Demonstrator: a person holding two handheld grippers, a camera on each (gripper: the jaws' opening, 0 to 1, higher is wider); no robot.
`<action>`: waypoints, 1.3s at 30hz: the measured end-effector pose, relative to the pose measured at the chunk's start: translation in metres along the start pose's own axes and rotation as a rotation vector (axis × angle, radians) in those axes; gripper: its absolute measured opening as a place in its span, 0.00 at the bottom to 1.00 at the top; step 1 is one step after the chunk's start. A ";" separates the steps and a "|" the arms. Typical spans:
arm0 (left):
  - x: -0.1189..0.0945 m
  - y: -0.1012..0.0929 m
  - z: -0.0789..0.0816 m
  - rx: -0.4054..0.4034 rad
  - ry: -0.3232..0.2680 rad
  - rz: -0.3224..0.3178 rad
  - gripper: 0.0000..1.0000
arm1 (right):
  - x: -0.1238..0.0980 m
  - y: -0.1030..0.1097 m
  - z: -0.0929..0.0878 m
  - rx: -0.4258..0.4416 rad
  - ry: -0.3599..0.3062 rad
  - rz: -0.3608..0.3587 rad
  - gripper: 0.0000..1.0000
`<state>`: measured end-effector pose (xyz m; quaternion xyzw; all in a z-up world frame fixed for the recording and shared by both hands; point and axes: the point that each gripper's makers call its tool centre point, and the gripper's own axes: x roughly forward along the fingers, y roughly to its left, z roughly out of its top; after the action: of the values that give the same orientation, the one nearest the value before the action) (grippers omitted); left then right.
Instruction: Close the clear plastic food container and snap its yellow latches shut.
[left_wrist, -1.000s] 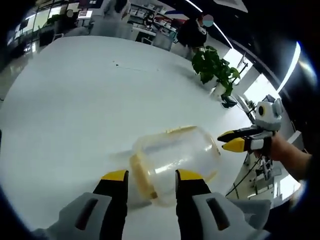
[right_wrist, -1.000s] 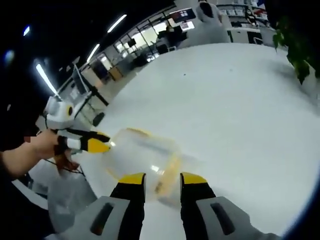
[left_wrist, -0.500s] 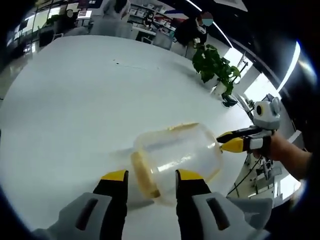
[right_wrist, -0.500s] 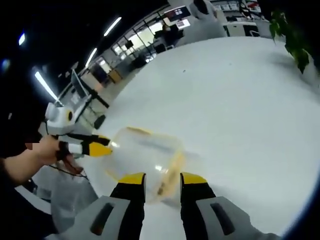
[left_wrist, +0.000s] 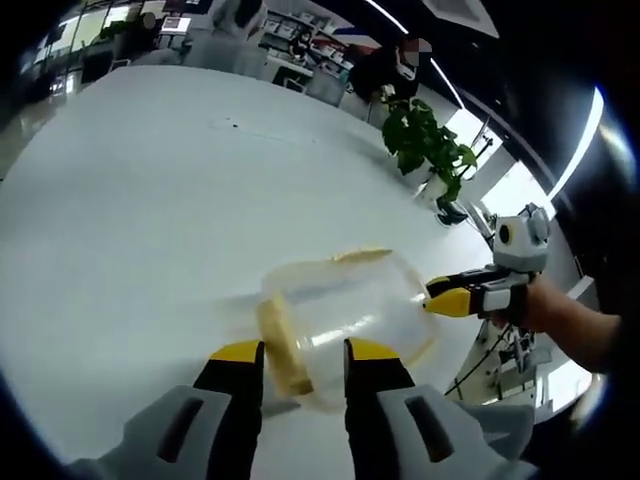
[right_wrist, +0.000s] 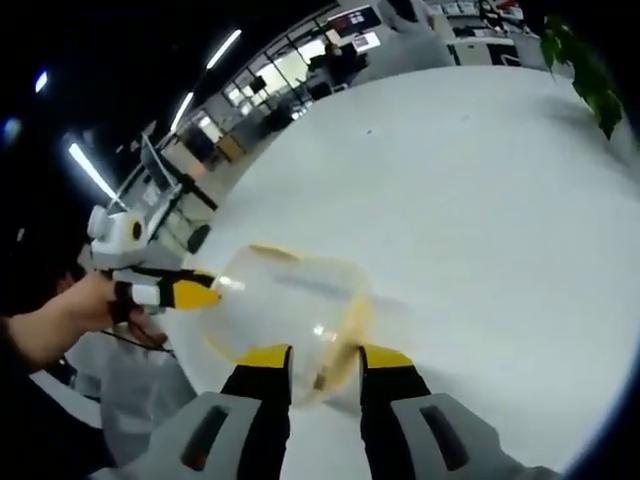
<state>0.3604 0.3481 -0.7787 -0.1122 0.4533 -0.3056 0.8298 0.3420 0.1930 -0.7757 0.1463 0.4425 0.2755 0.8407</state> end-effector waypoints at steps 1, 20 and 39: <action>0.000 0.000 0.000 -0.003 -0.002 -0.001 0.29 | 0.000 0.000 0.000 -0.007 -0.003 -0.001 0.24; 0.005 -0.005 0.002 -0.041 -0.020 0.014 0.23 | 0.004 0.003 0.001 -0.048 0.052 -0.031 0.19; 0.001 0.005 0.003 -0.026 -0.036 0.022 0.25 | 0.008 0.007 -0.004 0.052 0.075 0.003 0.15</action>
<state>0.3648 0.3510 -0.7801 -0.1233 0.4435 -0.2884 0.8396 0.3399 0.2034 -0.7797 0.1584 0.4805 0.2706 0.8191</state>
